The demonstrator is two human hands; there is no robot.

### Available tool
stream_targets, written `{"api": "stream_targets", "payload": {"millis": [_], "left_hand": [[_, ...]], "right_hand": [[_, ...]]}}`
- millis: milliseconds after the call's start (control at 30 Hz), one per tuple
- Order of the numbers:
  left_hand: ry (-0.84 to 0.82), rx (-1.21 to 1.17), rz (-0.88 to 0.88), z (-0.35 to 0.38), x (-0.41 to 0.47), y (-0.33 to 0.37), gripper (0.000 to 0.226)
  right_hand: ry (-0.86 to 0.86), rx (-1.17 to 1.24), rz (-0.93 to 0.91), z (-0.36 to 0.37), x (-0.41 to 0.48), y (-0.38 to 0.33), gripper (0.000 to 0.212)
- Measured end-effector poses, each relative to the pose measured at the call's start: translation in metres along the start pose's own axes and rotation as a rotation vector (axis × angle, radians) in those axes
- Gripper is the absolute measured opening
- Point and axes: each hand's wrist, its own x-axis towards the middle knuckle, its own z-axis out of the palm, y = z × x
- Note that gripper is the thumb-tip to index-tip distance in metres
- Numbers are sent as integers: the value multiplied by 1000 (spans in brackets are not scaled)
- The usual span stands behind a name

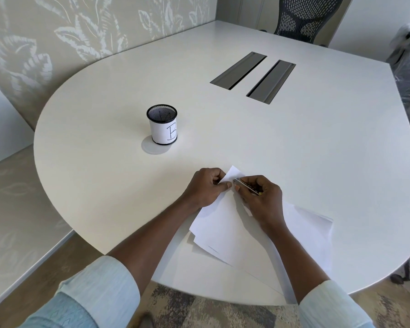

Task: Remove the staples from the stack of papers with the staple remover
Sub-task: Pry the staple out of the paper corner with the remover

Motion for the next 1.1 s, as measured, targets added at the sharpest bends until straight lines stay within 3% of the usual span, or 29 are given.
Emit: {"api": "stream_targets", "payload": {"millis": [267,633,1100], "left_hand": [[-44,9,-29,-1,3,-1,20],[22,36,24,4,2,-4,10],[21,-55,-22,2,0,1,11]], "right_hand": [[-9,-50,-54,1,0,1,15],[-16,-92,-88,5,2,5,9],[13,-3,1,2,1,-2,10]]}}
